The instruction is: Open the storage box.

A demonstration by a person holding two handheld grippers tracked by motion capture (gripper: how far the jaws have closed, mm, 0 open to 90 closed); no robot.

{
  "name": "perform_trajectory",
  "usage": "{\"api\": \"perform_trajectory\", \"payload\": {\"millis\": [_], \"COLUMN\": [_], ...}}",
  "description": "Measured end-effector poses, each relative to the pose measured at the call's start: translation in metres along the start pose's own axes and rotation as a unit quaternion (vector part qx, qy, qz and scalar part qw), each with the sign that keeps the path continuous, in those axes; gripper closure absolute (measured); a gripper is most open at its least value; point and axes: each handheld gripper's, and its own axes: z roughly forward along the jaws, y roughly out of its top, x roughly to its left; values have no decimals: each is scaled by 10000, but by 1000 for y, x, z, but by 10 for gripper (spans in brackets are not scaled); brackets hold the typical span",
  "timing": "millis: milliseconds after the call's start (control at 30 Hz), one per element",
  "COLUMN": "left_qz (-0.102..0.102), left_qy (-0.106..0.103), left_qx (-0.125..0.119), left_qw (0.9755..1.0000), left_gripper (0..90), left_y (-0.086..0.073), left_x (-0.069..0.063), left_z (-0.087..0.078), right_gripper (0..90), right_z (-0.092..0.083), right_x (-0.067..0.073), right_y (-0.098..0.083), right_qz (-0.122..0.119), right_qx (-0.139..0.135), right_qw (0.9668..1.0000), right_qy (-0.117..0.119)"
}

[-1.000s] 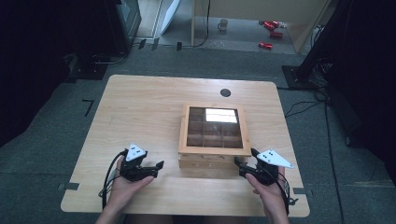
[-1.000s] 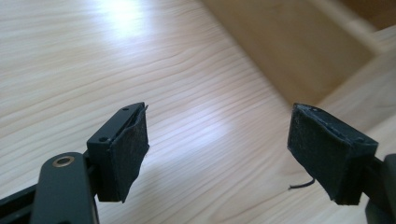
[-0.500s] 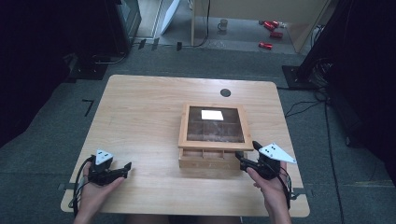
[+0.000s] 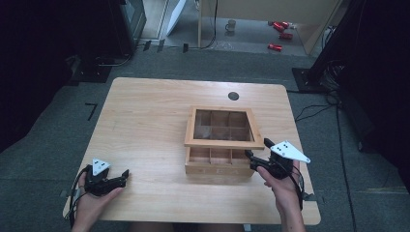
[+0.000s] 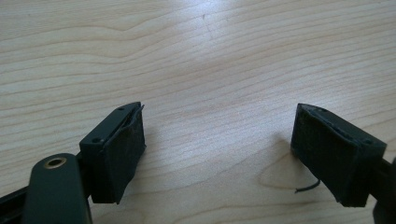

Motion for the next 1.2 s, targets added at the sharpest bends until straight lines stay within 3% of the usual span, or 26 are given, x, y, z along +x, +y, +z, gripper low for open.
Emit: {"api": "perform_trajectory", "payload": {"millis": [167, 467, 600, 733, 933, 1033, 1200], "left_qz": [-1, -17, -31, -48, -50, -55, -44], "left_qy": [31, 31, 31, 35, 37, 33, 42], "left_qx": [12, -1, -13, -20, -23, -25, -24], "left_qw": [10000, 10000, 10000, 10000, 10000, 10000, 10000], "left_gripper": [181, 182, 183, 188, 190, 190, 191], "left_y": [0, 1, 1, 1, 1, 1, 1], "left_x": [-1, -1, -1, -1, -1, 0, 0], "left_z": [0, 1, 1, 1, 1, 1, 1], "right_gripper": [209, 208, 208, 209, 211, 246, 342], "right_z": [2, 10, 12, 21, 33, 39, 45], "right_x": [-4, -12, -15, -24, -31, -36, -45], "right_y": [11, 41, 47, 53, 57, 60, 61], "right_qz": [-103, -524, -564, -557, -651, -722, -436], "right_qx": [-45, -200, -293, -400, -340, -404, -623], "right_qw": [9999, 9984, 9980, 9974, 9970, 9956, 9941], "right_qy": [18, -40, 15, 217, 234, 435, 770]}}
